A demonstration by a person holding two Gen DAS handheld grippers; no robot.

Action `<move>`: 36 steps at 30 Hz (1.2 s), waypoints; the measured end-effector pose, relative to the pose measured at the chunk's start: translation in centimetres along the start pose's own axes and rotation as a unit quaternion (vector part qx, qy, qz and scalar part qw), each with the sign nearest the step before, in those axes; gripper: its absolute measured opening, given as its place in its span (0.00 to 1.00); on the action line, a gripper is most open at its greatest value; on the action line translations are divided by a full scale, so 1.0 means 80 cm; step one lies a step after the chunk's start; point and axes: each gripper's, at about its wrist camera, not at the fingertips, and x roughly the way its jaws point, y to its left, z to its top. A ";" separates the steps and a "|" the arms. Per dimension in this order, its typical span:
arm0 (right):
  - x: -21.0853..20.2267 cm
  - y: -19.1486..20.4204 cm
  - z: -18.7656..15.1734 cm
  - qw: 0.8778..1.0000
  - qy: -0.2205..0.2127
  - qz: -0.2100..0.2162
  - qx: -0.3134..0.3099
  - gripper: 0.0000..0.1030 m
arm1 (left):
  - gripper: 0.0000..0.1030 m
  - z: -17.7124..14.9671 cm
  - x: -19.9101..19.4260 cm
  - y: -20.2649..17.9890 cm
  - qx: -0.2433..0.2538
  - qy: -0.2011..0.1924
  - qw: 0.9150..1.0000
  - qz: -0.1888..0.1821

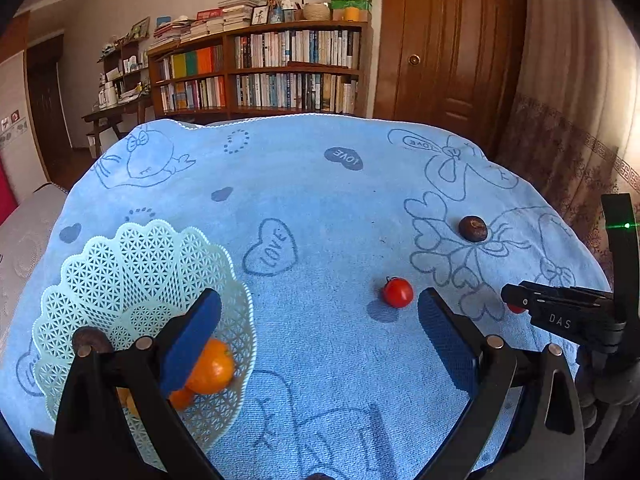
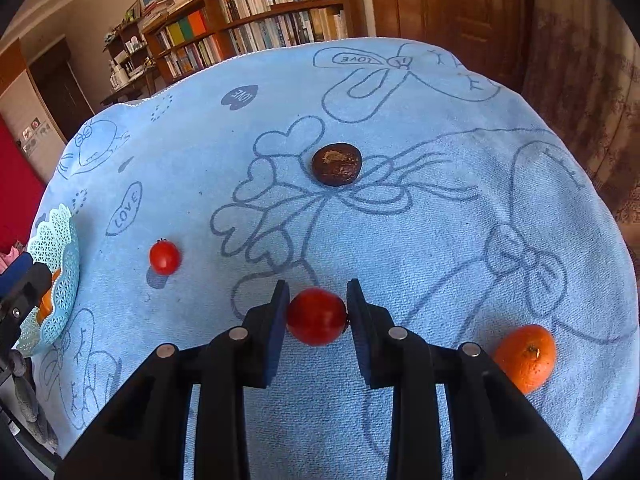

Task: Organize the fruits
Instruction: 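Grasp the other cherry tomato with the left tool while the right tool holds its tomato, then carry the tomato into the basket and open the left tool while the right tool carries its tomato over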

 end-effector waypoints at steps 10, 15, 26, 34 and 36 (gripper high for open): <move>0.005 -0.011 -0.014 1.000 0.004 0.012 -0.009 0.30 | 0.85 0.001 0.075 -0.054 0.041 0.059 0.997 -0.038; 0.004 -0.014 -0.016 1.000 0.002 0.022 -0.002 0.30 | 0.70 0.000 0.109 -0.063 0.040 0.094 0.994 -0.050; 0.005 -0.016 -0.023 0.999 0.004 0.038 0.005 0.39 | 0.41 -0.001 0.130 -0.077 0.048 0.106 0.992 -0.052; 0.003 -0.003 -0.032 1.000 -0.006 0.015 -0.024 0.41 | 0.27 -0.001 0.115 -0.077 0.045 0.089 0.994 -0.053; 0.003 -0.004 -0.032 1.000 -0.008 0.012 -0.024 0.37 | 0.27 0.000 0.106 -0.078 0.049 0.079 0.995 -0.048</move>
